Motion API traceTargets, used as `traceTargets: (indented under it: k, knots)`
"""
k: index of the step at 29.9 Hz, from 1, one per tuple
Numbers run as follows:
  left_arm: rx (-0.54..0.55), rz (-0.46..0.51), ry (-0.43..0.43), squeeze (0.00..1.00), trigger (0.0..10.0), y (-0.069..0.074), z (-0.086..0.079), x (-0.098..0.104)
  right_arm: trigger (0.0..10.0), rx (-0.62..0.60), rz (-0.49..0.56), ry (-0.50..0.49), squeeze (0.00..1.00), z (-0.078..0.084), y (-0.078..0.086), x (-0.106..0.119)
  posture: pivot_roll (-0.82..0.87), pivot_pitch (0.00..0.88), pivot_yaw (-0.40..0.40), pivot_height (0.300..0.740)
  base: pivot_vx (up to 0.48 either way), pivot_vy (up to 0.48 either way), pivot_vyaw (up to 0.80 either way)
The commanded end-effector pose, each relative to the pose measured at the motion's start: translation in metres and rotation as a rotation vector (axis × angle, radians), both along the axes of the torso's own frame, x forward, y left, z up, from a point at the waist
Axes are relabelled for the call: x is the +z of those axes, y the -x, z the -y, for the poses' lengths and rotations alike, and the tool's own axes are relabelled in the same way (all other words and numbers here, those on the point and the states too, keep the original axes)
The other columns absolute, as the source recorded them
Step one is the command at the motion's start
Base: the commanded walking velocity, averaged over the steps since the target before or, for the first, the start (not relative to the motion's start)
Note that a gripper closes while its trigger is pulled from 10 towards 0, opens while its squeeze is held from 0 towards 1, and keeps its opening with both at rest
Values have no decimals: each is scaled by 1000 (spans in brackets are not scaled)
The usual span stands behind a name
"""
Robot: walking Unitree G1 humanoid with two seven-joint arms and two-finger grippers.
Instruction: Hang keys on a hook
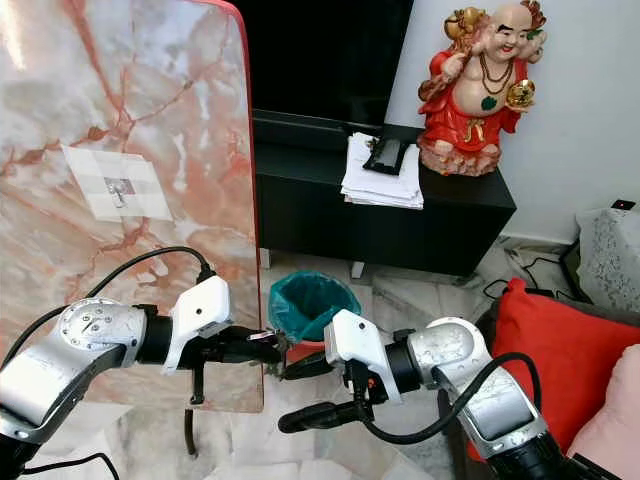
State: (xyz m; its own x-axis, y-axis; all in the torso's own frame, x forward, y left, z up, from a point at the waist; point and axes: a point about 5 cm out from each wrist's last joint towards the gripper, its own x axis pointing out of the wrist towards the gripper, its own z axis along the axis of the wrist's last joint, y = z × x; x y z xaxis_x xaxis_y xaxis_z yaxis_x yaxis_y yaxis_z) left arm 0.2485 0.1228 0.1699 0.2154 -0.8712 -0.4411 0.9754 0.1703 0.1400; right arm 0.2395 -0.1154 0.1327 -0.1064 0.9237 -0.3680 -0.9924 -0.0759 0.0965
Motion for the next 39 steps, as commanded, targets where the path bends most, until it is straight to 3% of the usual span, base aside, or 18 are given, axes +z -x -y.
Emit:
traceTargets:
  k: [1, 7, 13, 15, 18, 24, 28, 30, 33, 34, 39]
  knots:
    - [-32, 43, 7, 0, 10000, 2, 7, 10, 10000, 27, 43, 16, 0, -2, 0, 8, -32, 0, -119, 740, 0, 0, 0]
    - [-56, 58, 46, 0, 10000, 2, 14, 19, 10000, 31, 61, 3, 0, -6, 0, 10, -29, 0, -129, 740, 0, 0, 0]
    - [-71, 54, 57, 0, 10000, 3, 15, 22, 10000, -28, 131, -91, 0, -3, -10, 22, -33, 0, -127, 740, 0, 0, 0]
    - [-74, 53, 49, 0, 10000, 3, 13, 22, 10000, -46, 188, -66, 0, 4, -16, 22, -35, 0, -127, 740, 0, 0, 0]
    - [-79, 49, 36, 0, 10000, 3, 11, 22, 10000, -54, 270, 47, 0, 16, -26, 18, -38, 0, -126, 740, 0, 0, 0]
    - [-82, 48, 29, 0, 10000, 3, 9, 23, 10000, -55, 444, 185, 0, 26, -42, 13, -36, 0, -125, 740, 0, 0, 0]
    - [-101, 40, 28, 0, 10000, 5, 10, 24, 10000, -74, 551, 121, 0, 19, -49, 19, -34, 0, -122, 740, 0, 0, 0]
    - [-117, 36, 32, 0, 10000, 5, 11, 25, 10000, -79, 606, 6, 0, 6, -51, 29, -26, 0, -123, 740, 0, 0, 0]
    - [-136, 28, 32, 0, 10000, 6, 12, 25, 10000, -68, 645, -69, 0, -1, -52, 35, -24, 0, -124, 740, 0, 0, 0]
    - [-142, 26, 29, 0, 10000, 7, 12, 26, 10000, -61, 729, -92, 0, -4, -52, 39, -24, 0, -125, 740, 0, 0, 0]
    - [-145, 27, 25, 0, 10000, 7, 11, 26, 10000, -54, 696, -64, 0, 0, -53, 31, -25, 0, -128, 740, 0, 0, 0]
